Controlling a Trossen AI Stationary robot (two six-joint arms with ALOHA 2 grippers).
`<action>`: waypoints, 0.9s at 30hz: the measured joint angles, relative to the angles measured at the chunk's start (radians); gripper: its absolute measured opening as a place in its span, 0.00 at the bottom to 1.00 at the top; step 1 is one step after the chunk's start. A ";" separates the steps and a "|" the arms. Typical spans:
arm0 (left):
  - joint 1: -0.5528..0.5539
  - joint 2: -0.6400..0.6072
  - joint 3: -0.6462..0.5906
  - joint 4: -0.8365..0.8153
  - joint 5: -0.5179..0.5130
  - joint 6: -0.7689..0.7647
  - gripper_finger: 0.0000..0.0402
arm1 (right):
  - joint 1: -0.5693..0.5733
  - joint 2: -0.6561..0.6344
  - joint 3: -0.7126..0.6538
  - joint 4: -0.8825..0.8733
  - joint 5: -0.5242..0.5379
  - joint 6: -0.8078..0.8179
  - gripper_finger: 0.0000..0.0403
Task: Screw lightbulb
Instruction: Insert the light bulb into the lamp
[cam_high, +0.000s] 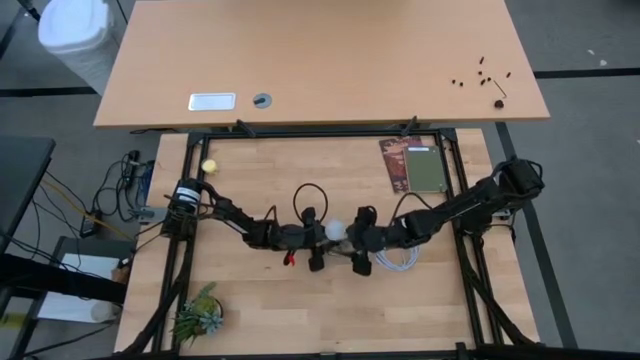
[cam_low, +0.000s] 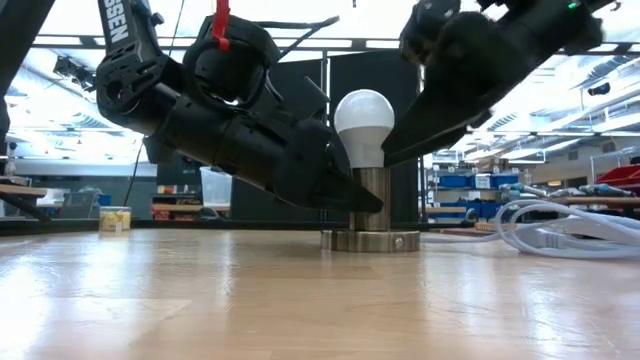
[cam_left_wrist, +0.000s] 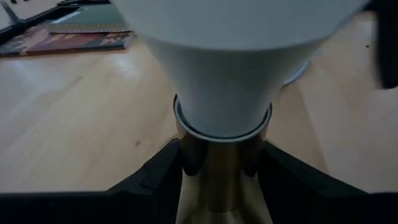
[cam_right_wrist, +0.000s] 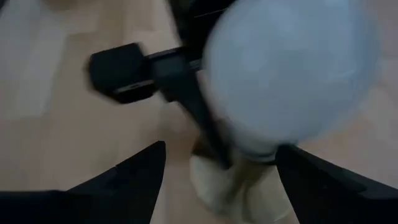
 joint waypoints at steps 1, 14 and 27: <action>0.000 0.000 0.000 0.000 0.000 -0.004 0.46 | 0.017 0.000 0.000 0.007 -0.004 0.009 0.77; 0.005 0.000 0.000 0.000 -0.020 -0.013 0.46 | 0.005 -0.002 0.001 -0.081 0.159 0.065 0.77; 0.004 0.000 0.000 0.000 -0.015 -0.011 0.46 | -0.065 -0.002 0.001 0.002 0.094 -0.072 0.77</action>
